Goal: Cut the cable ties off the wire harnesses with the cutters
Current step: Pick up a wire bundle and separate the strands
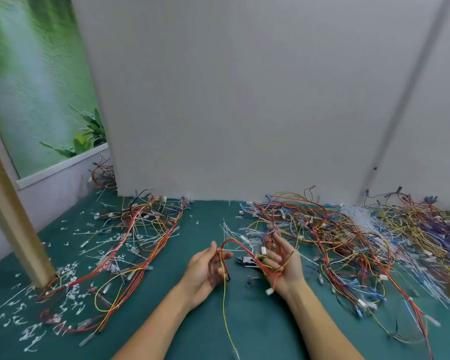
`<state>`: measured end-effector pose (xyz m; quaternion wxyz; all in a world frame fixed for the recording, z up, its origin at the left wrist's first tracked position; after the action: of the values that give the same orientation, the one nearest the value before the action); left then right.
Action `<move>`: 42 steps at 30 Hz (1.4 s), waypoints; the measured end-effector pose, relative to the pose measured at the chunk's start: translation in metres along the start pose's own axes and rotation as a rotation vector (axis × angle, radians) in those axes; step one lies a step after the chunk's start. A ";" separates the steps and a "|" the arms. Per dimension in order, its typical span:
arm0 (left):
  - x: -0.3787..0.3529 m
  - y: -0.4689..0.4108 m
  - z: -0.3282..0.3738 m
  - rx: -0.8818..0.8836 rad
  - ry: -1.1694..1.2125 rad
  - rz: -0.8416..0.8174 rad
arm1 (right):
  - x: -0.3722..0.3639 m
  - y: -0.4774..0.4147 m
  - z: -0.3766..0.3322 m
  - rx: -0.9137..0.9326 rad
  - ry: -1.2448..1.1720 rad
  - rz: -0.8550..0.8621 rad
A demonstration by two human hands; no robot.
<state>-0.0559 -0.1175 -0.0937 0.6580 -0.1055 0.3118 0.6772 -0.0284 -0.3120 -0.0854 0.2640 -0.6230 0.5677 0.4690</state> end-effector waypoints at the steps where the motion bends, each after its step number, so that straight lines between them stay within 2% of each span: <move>1: 0.000 -0.001 0.000 -0.007 -0.023 -0.002 | 0.004 -0.002 0.005 -0.021 0.006 -0.001; 4: -0.001 -0.002 0.001 -0.063 -0.106 -0.017 | 0.011 -0.006 0.011 -0.066 -0.012 -0.022; 10: -0.002 0.001 0.000 -0.116 -0.081 -0.140 | 0.015 -0.012 0.001 0.035 -0.076 0.034; 14: -0.001 0.003 0.003 -0.115 -0.065 -0.201 | 0.019 -0.012 -0.002 0.030 -0.017 -0.008; 20: 0.001 -0.005 0.003 -0.130 -0.049 -0.140 | 0.014 -0.010 0.003 0.112 0.115 -0.028; 24: 0.004 -0.012 0.003 -0.107 -0.003 -0.116 | 0.009 -0.007 0.003 0.153 0.090 -0.026; 33: 0.004 -0.011 0.003 -0.058 0.043 -0.153 | 0.007 -0.006 0.007 0.131 0.229 0.008; 42: 0.003 -0.011 0.002 -0.045 0.018 -0.178 | 0.011 -0.008 0.006 0.156 0.212 0.042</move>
<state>-0.0455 -0.1143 -0.0972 0.7103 -0.1539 0.2917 0.6219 -0.0239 -0.3098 -0.0991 0.2404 -0.6347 0.6399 0.3604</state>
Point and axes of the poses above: each hand's wrist, its own y-axis away from the middle knuckle, its own x-axis out of the back of the hand, z = x × y, the point moved 2 cm from there along -y, towards the middle knuckle, and after that the axes turned 7 degrees about z, right-handed, at the moved point
